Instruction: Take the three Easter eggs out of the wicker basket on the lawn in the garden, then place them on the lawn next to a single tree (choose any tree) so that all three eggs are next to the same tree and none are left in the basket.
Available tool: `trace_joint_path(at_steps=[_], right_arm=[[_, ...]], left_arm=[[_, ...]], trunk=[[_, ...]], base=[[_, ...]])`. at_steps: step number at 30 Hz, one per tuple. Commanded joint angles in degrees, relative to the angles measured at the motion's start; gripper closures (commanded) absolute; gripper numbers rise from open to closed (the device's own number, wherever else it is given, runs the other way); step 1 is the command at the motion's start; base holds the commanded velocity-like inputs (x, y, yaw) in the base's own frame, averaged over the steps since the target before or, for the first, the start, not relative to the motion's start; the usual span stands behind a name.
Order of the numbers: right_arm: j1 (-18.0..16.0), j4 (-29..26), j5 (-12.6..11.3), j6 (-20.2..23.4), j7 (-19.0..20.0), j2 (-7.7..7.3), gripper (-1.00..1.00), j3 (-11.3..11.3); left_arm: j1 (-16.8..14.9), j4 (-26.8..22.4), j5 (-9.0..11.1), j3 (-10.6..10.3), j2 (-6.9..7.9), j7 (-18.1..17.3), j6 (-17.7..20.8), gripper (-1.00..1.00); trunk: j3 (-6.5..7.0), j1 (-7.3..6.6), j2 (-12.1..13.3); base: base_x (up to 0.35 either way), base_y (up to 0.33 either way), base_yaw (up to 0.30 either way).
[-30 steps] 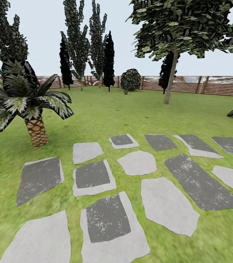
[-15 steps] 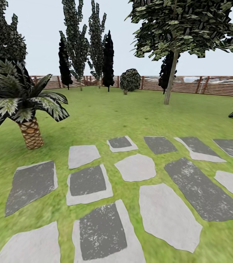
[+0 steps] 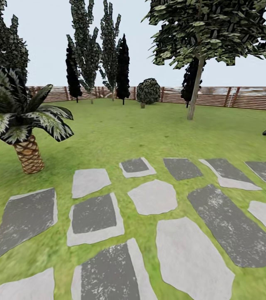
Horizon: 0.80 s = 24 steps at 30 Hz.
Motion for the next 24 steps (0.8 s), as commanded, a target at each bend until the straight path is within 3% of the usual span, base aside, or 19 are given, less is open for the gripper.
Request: trace_joint_path(at_steps=[1,24], right_arm=[[0.0,-0.1,0.0,0.3,0.1,0.05,-1.00,-0.3],[0.0,-0.1,0.0,0.3,0.1,0.07,-1.00,-0.3]], left_arm=[[0.0,0.0,0.0,-0.2,0.03,0.1,-0.2,-1.00],[0.0,0.0,0.0,-0.2,0.02,0.1,-0.2,-1.00]], trunk=[[-0.07,0.04,0.0],[-0.07,0.04,0.0]], base=[[0.323,-0.134,0.000],[0.323,-0.134,0.000]])
